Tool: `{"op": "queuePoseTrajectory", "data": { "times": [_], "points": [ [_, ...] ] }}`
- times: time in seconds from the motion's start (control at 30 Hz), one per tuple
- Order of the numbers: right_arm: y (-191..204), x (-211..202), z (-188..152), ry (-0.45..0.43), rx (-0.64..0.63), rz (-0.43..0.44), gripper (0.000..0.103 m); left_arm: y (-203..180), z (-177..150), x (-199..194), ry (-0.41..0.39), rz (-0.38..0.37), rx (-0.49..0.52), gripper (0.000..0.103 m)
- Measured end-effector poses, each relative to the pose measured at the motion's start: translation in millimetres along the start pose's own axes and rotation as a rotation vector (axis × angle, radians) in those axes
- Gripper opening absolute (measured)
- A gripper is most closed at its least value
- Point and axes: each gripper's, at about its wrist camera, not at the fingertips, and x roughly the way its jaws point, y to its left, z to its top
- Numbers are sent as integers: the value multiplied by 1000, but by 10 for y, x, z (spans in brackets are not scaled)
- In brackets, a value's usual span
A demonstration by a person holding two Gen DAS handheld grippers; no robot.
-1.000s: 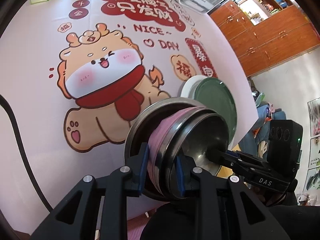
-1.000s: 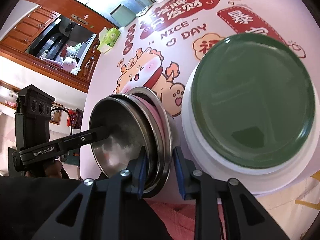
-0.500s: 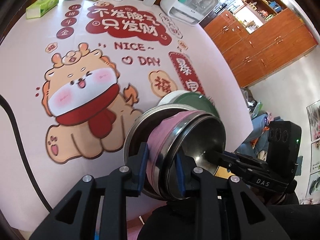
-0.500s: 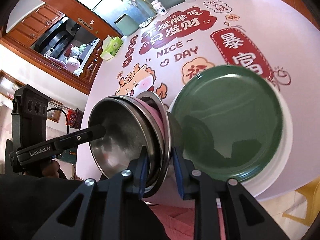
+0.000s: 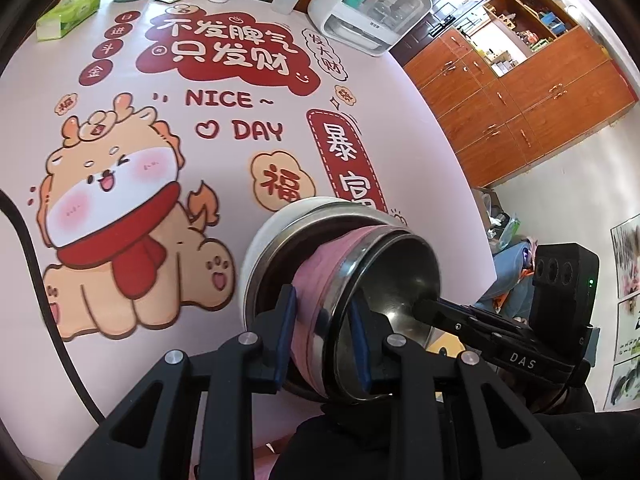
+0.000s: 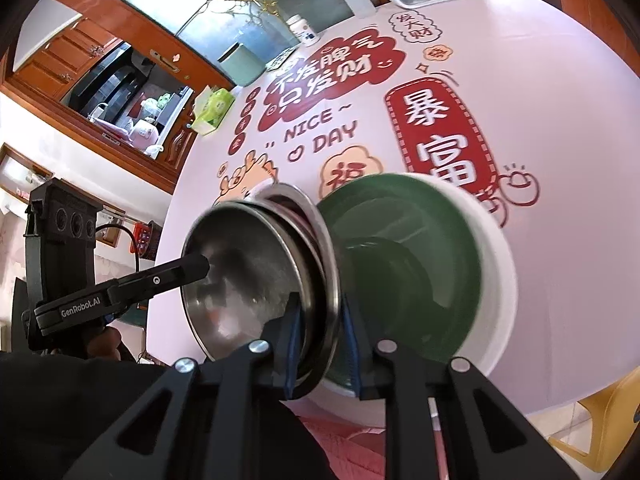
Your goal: Organize plates and bowls
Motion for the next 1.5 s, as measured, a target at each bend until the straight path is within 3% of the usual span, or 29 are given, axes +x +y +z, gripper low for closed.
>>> {"op": "queuePoseTrajectory", "data": {
  "times": [0.1,0.4,0.93,1.27,1.5],
  "points": [
    [-119,-15,40,13,15,9,11,-69,21,55,-7,-12,-6,25],
    [-318,5,184,63,-12,9,11,-251,98,174,-45,-2,-31,25],
    [-618,70,425,151,-81,72,12,-334,128,375,-91,17,-161,34],
    [-644,73,504,168,-152,123,13,-301,59,407,-122,38,-273,35],
    [-563,45,480,146,-184,97,22,-236,-5,449,-86,70,-300,35]
  ]
}}
